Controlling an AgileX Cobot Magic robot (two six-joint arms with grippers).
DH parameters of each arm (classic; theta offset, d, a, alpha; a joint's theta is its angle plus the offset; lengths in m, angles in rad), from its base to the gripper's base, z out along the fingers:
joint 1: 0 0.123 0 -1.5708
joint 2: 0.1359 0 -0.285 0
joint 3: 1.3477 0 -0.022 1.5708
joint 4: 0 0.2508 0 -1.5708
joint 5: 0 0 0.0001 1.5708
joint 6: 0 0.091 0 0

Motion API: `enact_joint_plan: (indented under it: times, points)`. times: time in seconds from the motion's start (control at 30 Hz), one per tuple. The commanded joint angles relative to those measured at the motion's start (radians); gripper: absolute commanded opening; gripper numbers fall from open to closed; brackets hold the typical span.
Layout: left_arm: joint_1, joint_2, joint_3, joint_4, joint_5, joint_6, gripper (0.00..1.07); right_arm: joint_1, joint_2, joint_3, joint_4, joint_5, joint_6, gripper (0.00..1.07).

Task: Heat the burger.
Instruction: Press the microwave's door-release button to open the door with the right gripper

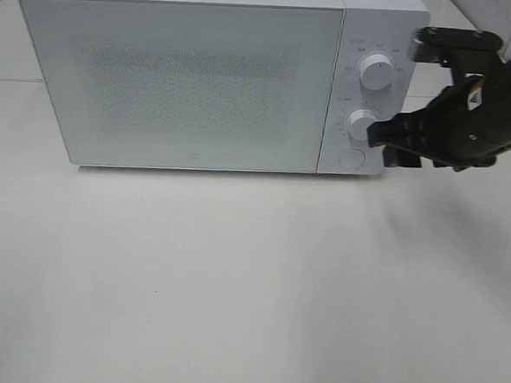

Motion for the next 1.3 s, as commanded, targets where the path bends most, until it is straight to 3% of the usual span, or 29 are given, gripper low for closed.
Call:
enact_joint_plan:
  times: [0.03,0.23,0.7,1.13,1.3]
  points:
    - [0.003,-0.021,0.002,-0.002,-0.015,-0.003,0.00,-0.118,-0.030,-0.005,0.120,0.070,-0.083,0.61]
    - [0.003,-0.021,0.002,-0.002,-0.015,-0.003,0.00,-0.220,-0.088,-0.005,0.256,0.178,-0.181,0.61]
    - [0.003,-0.021,0.002,-0.002,-0.015,-0.003,0.00,-0.228,-0.395,0.027,0.216,0.481,-0.218,0.61]
    - [0.003,-0.021,0.002,-0.002,-0.015,-0.003,0.00,-0.228,-0.896,0.277,0.216,0.604,-0.244,0.61]
    - [0.003,-0.021,0.002,-0.002,-0.015,-0.003,0.00,-0.228,-1.064,0.321,0.216,0.714,-0.251,0.61]
